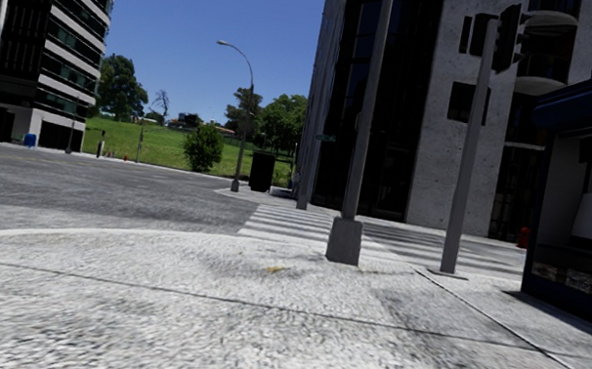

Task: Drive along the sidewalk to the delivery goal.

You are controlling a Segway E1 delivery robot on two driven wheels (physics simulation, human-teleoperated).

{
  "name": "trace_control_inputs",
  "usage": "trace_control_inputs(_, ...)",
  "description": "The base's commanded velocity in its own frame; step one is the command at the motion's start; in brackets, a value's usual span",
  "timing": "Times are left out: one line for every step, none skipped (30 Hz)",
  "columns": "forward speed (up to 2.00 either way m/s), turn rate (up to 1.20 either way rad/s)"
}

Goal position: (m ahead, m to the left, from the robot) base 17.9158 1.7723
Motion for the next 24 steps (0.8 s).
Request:
trace_control_inputs(2.00, 0.08)
trace_control_inputs(2.00, 0.12)
trace_control_inputs(2.00, 0.12)
trace_control_inputs(2.00, 0.13)
trace_control_inputs(2.00, 0.13)
trace_control_inputs(2.00, 0.15)
trace_control_inputs(2.00, 0.15)
trace_control_inputs(2.00, 0.17)
trace_control_inputs(2.00, 0.19)
trace_control_inputs(2.00, 0.22)
trace_control_inputs(2.00, 0.22)
trace_control_inputs(2.00, 0.22)
trace_control_inputs(2.00, 0.22)
trace_control_inputs(2.00, 0.22)
trace_control_inputs(2.00, 0.22)
trace_control_inputs(2.00, 0.22)
trace_control_inputs(2.00, 0.22)
trace_control_inputs(2.00, 0.22)
trace_control_inputs(2.00, 0.22)
trace_control_inputs(2.00, 0.22)
trace_control_inputs(2.00, 0.22)
trace_control_inputs(2.00, 0.12)
trace_control_inputs(2.00, 0.00)
trace_control_inputs(2.00, 0.00)
